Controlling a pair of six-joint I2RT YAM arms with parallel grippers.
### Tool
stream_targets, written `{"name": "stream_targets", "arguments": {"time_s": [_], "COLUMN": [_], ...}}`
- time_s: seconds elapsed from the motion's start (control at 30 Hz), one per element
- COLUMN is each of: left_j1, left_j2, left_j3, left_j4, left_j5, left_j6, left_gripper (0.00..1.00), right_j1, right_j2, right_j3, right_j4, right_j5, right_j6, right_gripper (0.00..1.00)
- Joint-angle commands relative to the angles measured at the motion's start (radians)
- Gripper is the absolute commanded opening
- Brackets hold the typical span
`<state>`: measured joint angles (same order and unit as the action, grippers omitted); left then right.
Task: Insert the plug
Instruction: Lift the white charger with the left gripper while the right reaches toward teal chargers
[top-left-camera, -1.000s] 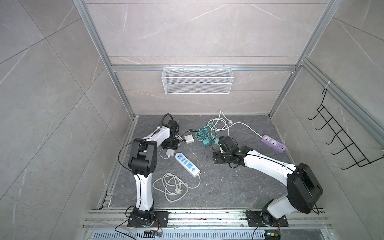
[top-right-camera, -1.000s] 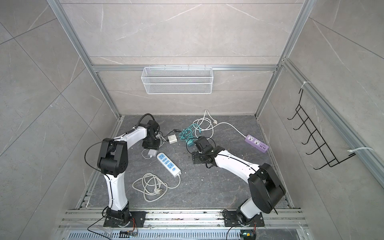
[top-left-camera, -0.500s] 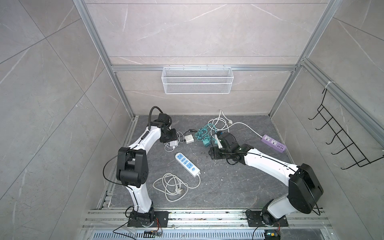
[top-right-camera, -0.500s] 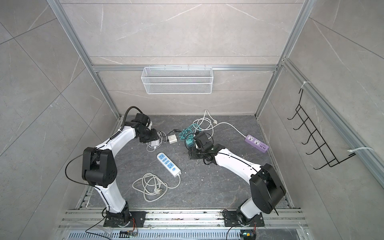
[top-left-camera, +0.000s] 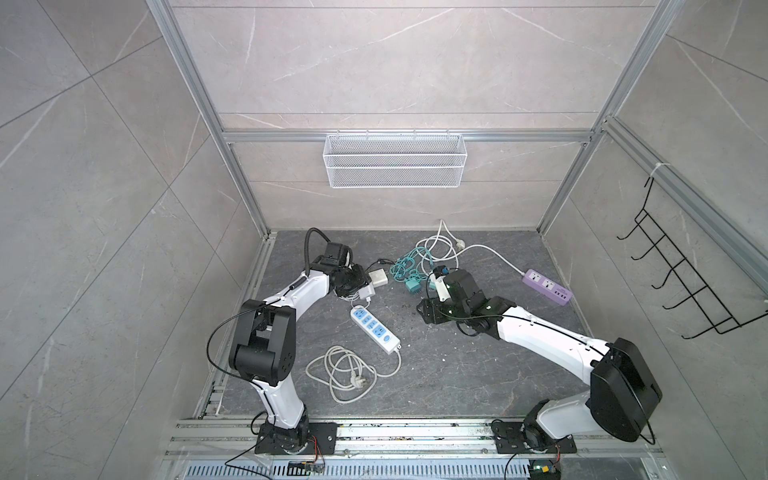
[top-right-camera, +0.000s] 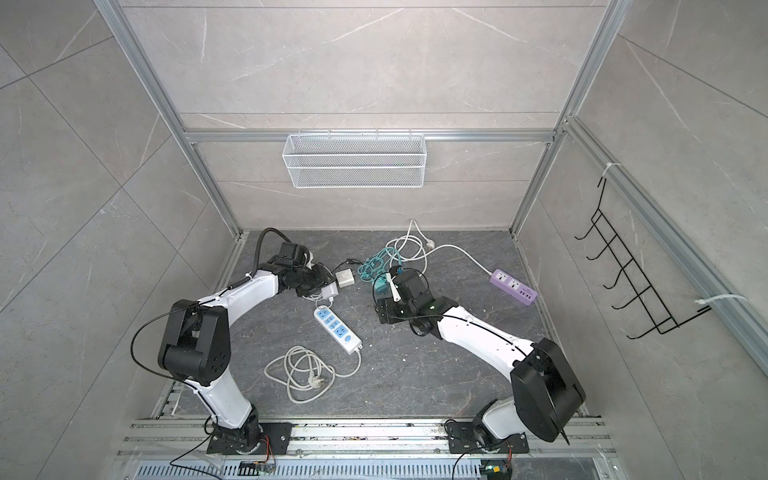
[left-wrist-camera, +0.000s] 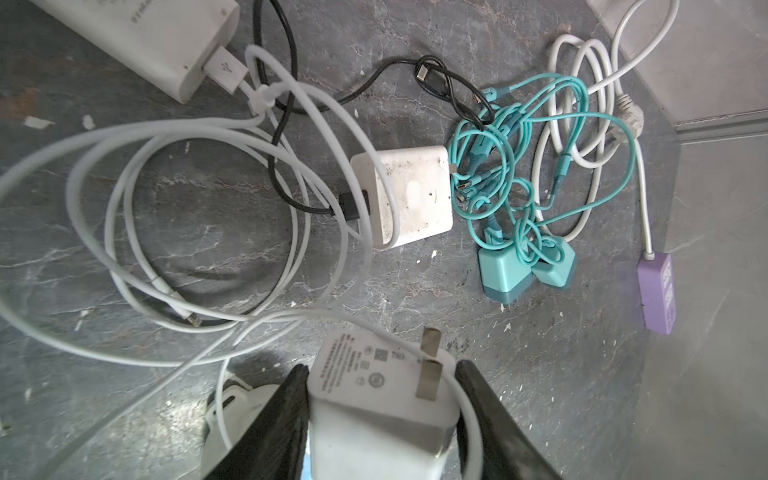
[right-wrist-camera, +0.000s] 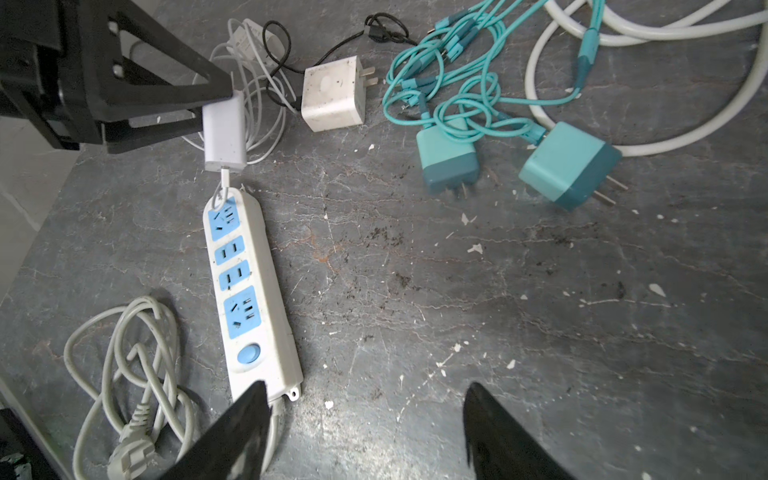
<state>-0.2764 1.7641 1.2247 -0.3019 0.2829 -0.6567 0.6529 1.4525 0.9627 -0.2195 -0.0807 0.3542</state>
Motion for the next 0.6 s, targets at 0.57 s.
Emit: {"name": "stream_targets", "arguments": {"time_s": [0.57], "left_j1": [-0.003], "left_j2": [-0.017], "left_j3": [-0.049], "left_j4": [0.153], "left_j5": [0.046], "left_j6": [-0.092], "left_gripper": [0.30], "right_j1": [0.101], "right_j2": [0.082], "right_j3": [-0.021], "right_j4": [0.329], "right_j5": [-0.037], "right_j6": [-0.116], "right_gripper": [0.67]}}
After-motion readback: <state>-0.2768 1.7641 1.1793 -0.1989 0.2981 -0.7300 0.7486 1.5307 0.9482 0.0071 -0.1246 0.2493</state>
